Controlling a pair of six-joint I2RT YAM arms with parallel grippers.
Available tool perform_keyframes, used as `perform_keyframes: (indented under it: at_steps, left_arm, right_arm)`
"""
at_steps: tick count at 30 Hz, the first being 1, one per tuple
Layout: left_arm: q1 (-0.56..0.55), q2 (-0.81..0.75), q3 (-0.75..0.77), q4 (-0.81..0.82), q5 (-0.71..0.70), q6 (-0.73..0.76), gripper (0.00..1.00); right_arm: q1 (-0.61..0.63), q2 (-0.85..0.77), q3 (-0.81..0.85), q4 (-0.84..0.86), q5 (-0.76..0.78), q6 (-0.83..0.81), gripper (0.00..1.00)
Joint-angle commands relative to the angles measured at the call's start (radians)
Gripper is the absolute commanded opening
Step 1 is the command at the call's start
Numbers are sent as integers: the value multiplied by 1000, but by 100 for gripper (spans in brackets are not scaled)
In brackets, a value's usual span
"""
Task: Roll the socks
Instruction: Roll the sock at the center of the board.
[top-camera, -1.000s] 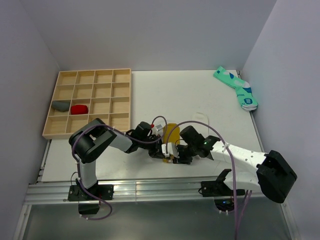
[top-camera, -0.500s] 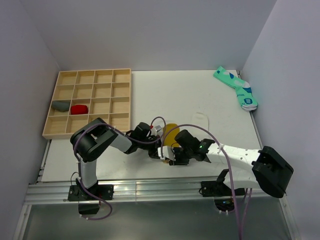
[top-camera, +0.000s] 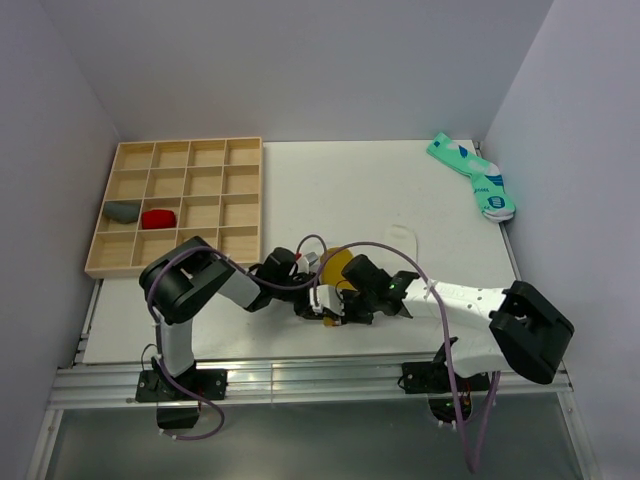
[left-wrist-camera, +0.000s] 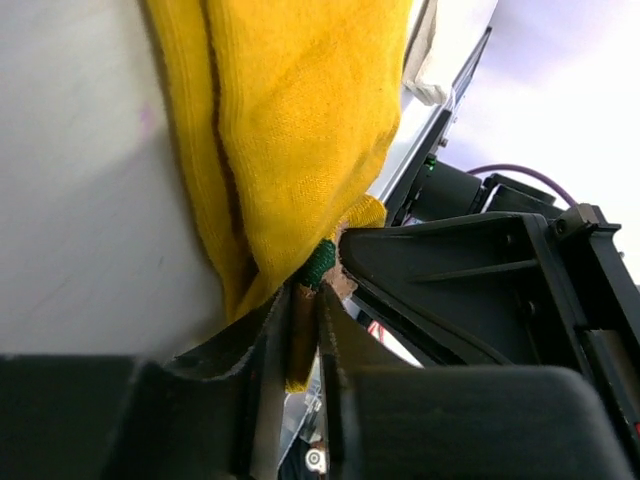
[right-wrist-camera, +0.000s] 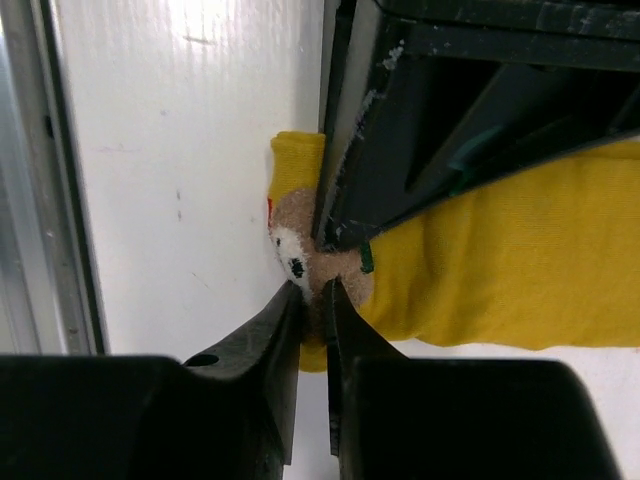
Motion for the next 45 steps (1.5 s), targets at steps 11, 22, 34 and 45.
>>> perform_keyframes:
  at_steps: [11, 22, 34, 45]
  left_arm:
    - [26, -194, -135, 23, -248, 36, 29]
    - [16, -390, -315, 230, -474, 115, 33]
    - [-151, -363, -266, 359, -623, 545, 48]
    - [-189, -231, -191, 411, -514, 675, 51]
  right_arm:
    - [-162, 121, 169, -267, -275, -51, 11]
    - [-348, 431, 439, -623, -478, -217, 11]
    - [-391, 699, 637, -824, -534, -231, 11]
    - [-408, 742, 649, -824, -518, -217, 11]
